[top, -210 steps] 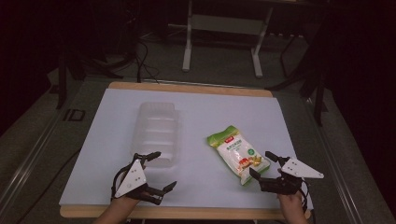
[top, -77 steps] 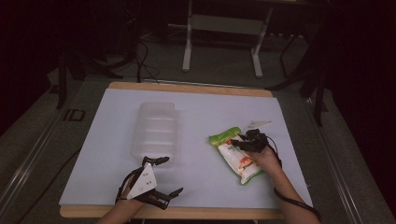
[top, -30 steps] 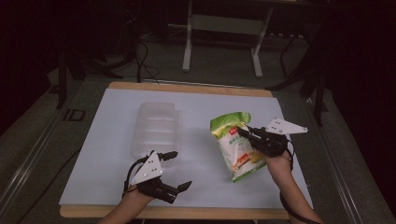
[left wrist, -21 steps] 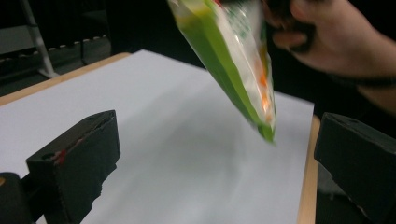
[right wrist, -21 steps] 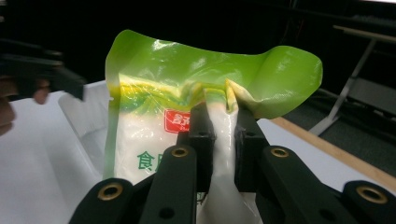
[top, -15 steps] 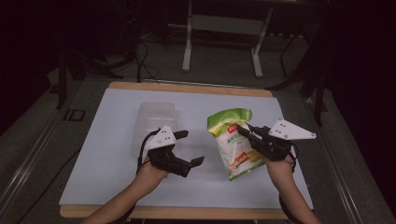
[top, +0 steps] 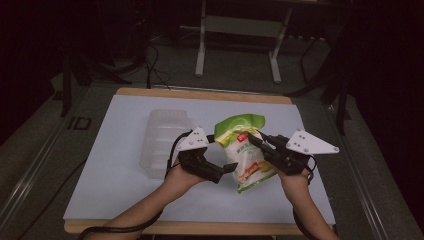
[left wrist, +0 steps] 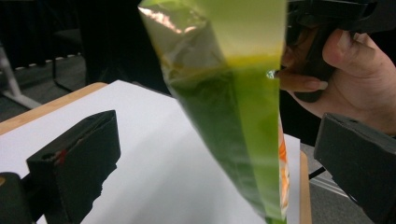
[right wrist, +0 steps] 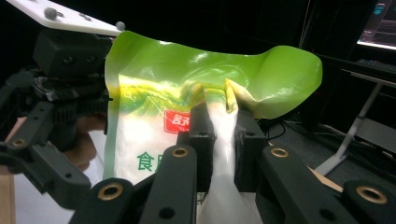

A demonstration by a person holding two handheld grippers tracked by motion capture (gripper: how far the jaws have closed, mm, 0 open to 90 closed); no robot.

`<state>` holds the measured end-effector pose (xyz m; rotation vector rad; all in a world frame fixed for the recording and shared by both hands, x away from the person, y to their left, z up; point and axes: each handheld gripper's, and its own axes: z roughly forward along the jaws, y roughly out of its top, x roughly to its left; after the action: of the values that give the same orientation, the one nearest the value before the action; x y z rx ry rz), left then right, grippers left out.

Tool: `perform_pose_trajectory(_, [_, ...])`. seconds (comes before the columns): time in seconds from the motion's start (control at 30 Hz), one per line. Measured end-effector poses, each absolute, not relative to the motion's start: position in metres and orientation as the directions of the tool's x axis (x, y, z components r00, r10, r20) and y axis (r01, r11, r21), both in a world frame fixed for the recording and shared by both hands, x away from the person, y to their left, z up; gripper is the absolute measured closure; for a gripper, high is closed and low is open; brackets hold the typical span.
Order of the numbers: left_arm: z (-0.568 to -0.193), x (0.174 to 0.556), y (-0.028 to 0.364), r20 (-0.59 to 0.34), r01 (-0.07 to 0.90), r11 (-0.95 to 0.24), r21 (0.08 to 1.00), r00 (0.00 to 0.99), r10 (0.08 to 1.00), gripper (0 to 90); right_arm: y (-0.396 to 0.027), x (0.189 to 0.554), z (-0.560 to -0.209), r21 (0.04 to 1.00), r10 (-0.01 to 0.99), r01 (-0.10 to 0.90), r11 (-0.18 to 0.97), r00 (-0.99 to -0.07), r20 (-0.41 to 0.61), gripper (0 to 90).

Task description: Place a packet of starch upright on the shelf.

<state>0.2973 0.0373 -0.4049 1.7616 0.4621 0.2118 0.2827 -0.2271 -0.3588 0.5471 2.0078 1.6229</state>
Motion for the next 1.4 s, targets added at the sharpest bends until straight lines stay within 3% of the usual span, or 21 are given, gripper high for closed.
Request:
perform_pose_trajectory(0.2, [-0.407, 0.302, 0.027, -0.109, 0.203, -0.191, 0.96, 0.904, 0.414, 6.9, -0.227, 0.281, -0.359, 0.981, 0.586, -0.014, 0.193, -0.8, -0.127, 81.2])
perform_pose_trajectory(0.37, [-0.409, 0.302, 0.024, -0.097, 0.188, -0.188, 0.964, 0.906, 0.411, 23.6, -0.226, 0.279, -0.359, 0.98, 0.583, -0.021, 0.2, -0.801, -0.136, 81.2])
perform_pose_trajectory(0.5, [-0.408, 0.299, 0.019, -0.065, 0.156, -0.213, 0.965, 0.921, 0.384, 45.3, -0.225, 0.279, -0.36, 0.978, 0.588, -0.021, 0.207, -0.797, -0.142, 81.3])
perform_pose_trajectory(0.67, [-0.413, 0.305, 0.019, -0.072, 0.156, -0.193, 0.969, 0.921, 0.383, 54.2, -0.227, 0.281, -0.364, 0.979, 0.597, -0.015, 0.203, -0.791, -0.135, 81.3])
perform_pose_trajectory(0.77, [-0.413, 0.307, 0.018, -0.076, 0.162, -0.202, 0.966, 0.922, 0.379, 55.2, -0.227, 0.281, -0.365, 0.979, 0.599, -0.016, 0.204, -0.789, -0.138, 81.3])
perform_pose_trajectory(0.8, [-0.414, 0.307, 0.018, -0.072, 0.161, -0.208, 0.965, 0.923, 0.379, 61.4, -0.226, 0.281, -0.368, 0.978, 0.602, -0.016, 0.21, -0.786, -0.142, 81.3])
perform_pose_trajectory(0.9, [-0.413, 0.307, 0.018, -0.035, 0.136, -0.245, 0.96, 0.926, 0.375, 67.9, -0.226, 0.282, -0.37, 0.977, 0.6, -0.008, 0.214, -0.788, -0.138, 81.3])
perform_pose_trajectory(1.23, [-0.402, 0.307, 0.023, 0.019, 0.089, -0.297, 0.951, 0.939, 0.342, 75.4, -0.226, 0.281, -0.371, 0.981, 0.591, -0.01, 0.192, -0.797, -0.124, 81.0])
perform_pose_trajectory(1.4, [-0.397, 0.308, 0.029, 0.041, 0.058, -0.306, 0.95, 0.951, 0.307, 75.4, -0.222, 0.274, -0.369, 0.975, 0.601, -0.065, 0.212, -0.778, -0.183, 81.1])
